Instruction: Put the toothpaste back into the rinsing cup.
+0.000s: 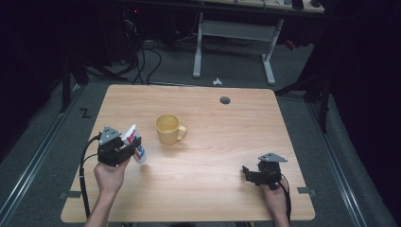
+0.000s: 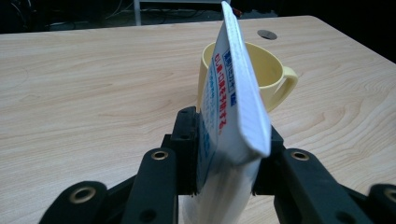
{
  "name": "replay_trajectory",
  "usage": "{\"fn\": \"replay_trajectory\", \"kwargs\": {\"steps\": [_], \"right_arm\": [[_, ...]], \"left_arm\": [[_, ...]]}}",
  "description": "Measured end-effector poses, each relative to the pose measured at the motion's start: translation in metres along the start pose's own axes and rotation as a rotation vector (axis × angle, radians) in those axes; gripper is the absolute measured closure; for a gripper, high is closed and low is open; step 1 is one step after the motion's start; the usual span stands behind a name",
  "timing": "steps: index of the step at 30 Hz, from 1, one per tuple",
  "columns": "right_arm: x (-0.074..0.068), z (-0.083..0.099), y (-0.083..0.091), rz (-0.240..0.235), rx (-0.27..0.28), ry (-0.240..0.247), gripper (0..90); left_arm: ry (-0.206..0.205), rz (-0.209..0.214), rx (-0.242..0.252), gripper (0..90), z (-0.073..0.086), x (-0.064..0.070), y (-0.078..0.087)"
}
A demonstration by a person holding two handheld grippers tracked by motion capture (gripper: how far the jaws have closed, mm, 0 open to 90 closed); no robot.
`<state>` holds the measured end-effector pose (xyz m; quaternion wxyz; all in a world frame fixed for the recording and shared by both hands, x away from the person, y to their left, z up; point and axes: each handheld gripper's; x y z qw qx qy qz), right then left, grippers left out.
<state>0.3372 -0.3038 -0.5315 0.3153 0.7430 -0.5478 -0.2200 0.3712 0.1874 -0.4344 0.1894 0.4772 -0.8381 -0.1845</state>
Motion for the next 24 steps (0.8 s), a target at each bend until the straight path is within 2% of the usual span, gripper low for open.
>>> {"fn": "replay_trajectory", "kwargs": {"steps": [5, 6, 24], "right_arm": [[0.000, 0.000, 0.000, 0.000, 0.000, 0.000, 14.4], [0.000, 0.000, 0.000, 0.000, 0.000, 0.000, 14.4], [0.000, 0.000, 0.000, 0.000, -0.001, -0.001, 14.4]], "left_arm": [[-0.017, 0.010, -0.003, 69.0, -0.005, 0.002, 0.001], [-0.034, 0.012, -0.012, 69.0, -0.008, 0.003, 0.001], [-0.046, 0.046, 0.002, 69.3, -0.035, 0.004, 0.005]]}}
Point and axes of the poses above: each handheld gripper's, and its own axes: y roughly backward along the jaws, z roughly out of its underside, x roughly to its right
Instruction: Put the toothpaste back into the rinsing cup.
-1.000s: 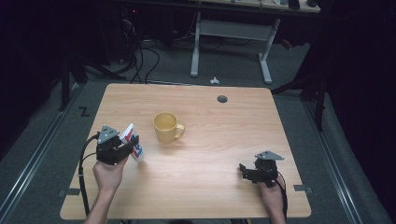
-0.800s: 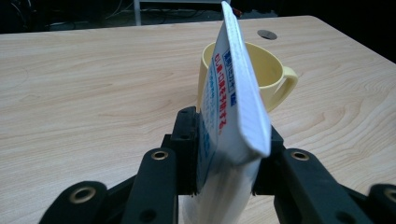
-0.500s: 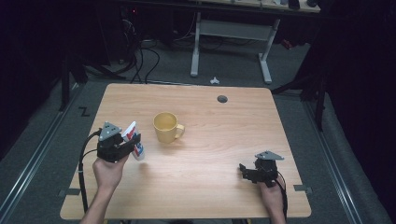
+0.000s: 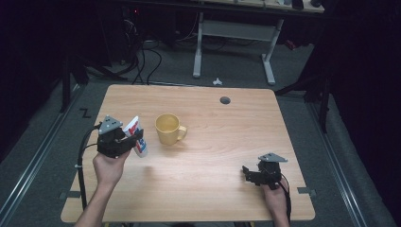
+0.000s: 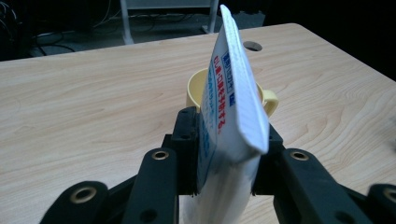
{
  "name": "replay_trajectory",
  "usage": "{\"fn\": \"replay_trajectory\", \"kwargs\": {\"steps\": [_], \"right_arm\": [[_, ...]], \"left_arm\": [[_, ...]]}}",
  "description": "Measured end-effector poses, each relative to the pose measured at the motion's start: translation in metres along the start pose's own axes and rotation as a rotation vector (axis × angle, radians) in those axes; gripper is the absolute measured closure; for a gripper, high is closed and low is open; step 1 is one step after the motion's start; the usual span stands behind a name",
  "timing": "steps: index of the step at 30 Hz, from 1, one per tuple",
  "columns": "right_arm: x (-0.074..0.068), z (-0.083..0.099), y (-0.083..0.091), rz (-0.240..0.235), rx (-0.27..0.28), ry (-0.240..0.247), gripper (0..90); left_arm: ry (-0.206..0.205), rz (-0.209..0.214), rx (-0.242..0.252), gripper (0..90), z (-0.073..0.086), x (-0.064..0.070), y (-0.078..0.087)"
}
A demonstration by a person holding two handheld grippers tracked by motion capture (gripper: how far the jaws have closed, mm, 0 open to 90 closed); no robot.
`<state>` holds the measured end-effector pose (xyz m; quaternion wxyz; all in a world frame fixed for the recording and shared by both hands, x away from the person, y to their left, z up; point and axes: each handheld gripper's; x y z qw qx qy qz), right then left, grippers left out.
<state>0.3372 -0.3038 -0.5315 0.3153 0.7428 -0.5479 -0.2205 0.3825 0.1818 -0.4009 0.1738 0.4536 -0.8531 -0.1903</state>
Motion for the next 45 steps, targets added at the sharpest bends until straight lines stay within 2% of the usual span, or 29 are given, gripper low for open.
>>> {"fn": "replay_trajectory", "kwargs": {"steps": [12, 27, 36, 45], "right_arm": [[0.000, 0.000, 0.000, 0.000, 0.000, 0.000, 14.4], [0.000, 0.000, 0.000, -0.001, 0.000, -0.001, 14.4], [0.000, 0.000, 0.000, -0.001, 0.000, 0.000, 14.4], [0.000, 0.000, 0.000, -0.001, 0.000, 0.000, 14.4]], "left_arm": [[0.003, 0.031, 0.018, 69.4, -0.017, 0.001, -0.001], [0.006, 0.046, 0.024, 69.5, -0.035, 0.001, -0.005], [0.011, 0.055, 0.045, 69.5, -0.044, 0.003, -0.009], [0.003, 0.060, 0.051, 69.6, -0.057, 0.005, -0.016]]}}
Point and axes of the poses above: each handheld gripper's, and its own axes: y roughly backward along the jaws, z roughly out of its underside, x roughly to its right
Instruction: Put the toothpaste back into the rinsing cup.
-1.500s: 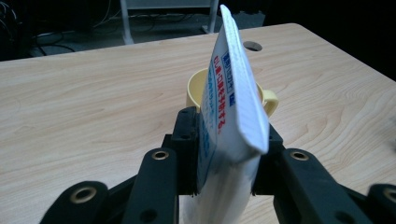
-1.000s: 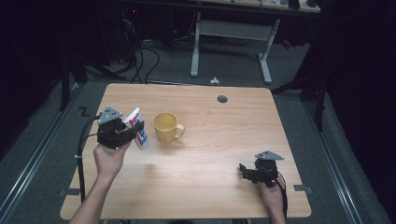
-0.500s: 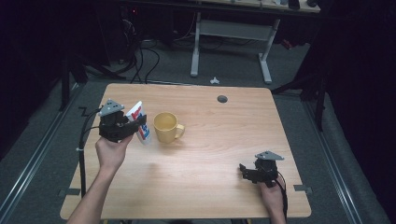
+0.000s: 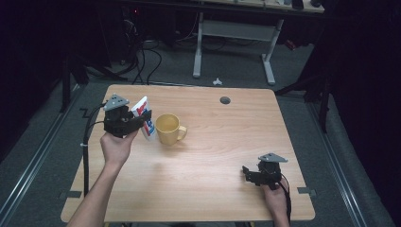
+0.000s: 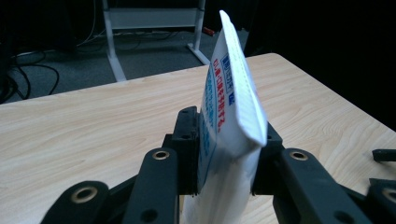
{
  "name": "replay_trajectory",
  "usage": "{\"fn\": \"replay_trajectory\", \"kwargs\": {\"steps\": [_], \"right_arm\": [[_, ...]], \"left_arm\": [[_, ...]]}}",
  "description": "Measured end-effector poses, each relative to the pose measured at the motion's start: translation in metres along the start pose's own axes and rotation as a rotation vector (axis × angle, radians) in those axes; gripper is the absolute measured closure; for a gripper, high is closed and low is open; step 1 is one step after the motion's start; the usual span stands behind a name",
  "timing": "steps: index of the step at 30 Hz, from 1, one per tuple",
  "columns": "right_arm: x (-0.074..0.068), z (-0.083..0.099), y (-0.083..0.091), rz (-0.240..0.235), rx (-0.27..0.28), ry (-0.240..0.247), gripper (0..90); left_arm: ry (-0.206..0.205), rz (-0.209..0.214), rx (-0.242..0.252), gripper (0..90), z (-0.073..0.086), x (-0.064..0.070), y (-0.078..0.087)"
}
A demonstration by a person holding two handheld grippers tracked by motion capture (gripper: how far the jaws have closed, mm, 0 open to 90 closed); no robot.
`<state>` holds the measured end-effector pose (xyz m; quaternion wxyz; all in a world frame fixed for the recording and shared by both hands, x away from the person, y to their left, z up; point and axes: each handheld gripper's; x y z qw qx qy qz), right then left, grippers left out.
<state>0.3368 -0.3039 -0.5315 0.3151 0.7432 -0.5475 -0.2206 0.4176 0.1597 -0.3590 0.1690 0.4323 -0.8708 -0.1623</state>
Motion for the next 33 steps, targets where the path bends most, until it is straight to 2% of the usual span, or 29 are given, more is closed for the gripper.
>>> {"fn": "replay_trajectory", "kwargs": {"steps": [5, 11, 14, 23, 33], "right_arm": [[0.000, 0.000, 0.000, 0.000, 0.000, 0.000, 14.4], [0.000, 0.000, 0.000, 0.000, 0.001, 0.000, 14.4], [0.000, 0.000, 0.000, -0.001, 0.001, 0.002, 14.4], [0.000, 0.000, 0.000, -0.001, 0.001, 0.003, 14.4], [0.000, 0.000, 0.000, -0.001, 0.000, 0.001, 14.4]], "left_arm": [[-0.002, 0.018, 0.006, 69.6, -0.007, 0.003, -0.006], [-0.016, 0.019, -0.002, 69.7, -0.013, 0.007, -0.016], [-0.010, 0.025, 0.000, 69.8, -0.014, 0.007, -0.020], [-0.023, 0.022, -0.002, 69.8, -0.023, 0.011, -0.032], [-0.040, 0.012, -0.023, 69.9, -0.024, 0.015, -0.049]]}}
Point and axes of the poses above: each handheld gripper's, and its own axes: y roughly backward along the jaws, z roughly out of its underside, x roughly to its right
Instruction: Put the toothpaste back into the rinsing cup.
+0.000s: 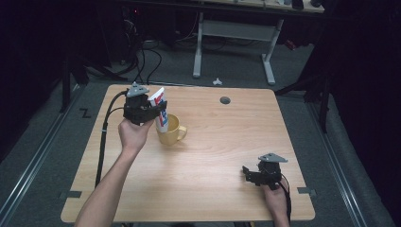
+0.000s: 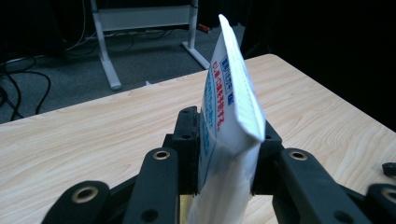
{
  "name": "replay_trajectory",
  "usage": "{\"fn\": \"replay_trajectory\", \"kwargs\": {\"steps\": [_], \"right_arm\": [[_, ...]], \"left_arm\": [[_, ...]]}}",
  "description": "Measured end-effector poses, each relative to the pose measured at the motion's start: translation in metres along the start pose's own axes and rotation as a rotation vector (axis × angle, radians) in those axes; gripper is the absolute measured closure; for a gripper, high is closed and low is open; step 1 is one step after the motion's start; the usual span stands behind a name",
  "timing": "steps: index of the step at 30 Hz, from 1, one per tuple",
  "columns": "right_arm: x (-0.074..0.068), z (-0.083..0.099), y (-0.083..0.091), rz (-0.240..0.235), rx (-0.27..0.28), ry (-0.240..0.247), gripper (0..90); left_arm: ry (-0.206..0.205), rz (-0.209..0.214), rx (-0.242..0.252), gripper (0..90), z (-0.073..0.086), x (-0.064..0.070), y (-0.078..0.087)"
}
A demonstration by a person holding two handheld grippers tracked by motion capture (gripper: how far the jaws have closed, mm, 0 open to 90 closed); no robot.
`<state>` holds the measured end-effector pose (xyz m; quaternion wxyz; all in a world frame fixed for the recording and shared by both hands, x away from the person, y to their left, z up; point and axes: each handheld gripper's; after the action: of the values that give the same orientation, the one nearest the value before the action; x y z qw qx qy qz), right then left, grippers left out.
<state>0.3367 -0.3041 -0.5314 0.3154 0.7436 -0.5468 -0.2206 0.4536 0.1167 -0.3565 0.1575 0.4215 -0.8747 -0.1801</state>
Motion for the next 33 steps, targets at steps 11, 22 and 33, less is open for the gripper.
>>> {"fn": "replay_trajectory", "kwargs": {"steps": [11, 22, 33], "right_arm": [[0.000, 0.000, 0.000, 0.000, 0.000, 0.000, 14.4], [0.000, 0.000, 0.000, 0.000, 0.000, 0.000, 14.4], [0.000, 0.000, 0.000, 0.000, 0.000, 0.000, 14.4]], "left_arm": [[-0.031, -0.014, -0.019, 69.9, -0.002, 0.003, -0.015], [-0.031, -0.017, -0.038, 69.9, -0.001, 0.003, -0.028], [-0.016, -0.023, -0.056, 69.9, 0.005, 0.001, -0.042]]}}
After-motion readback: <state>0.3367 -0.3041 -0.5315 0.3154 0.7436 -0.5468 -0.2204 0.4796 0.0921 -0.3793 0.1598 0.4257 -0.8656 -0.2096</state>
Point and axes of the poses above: each handheld gripper's, and its own axes: y roughly backward along the jaws, z roughly out of its underside, x roughly to its right
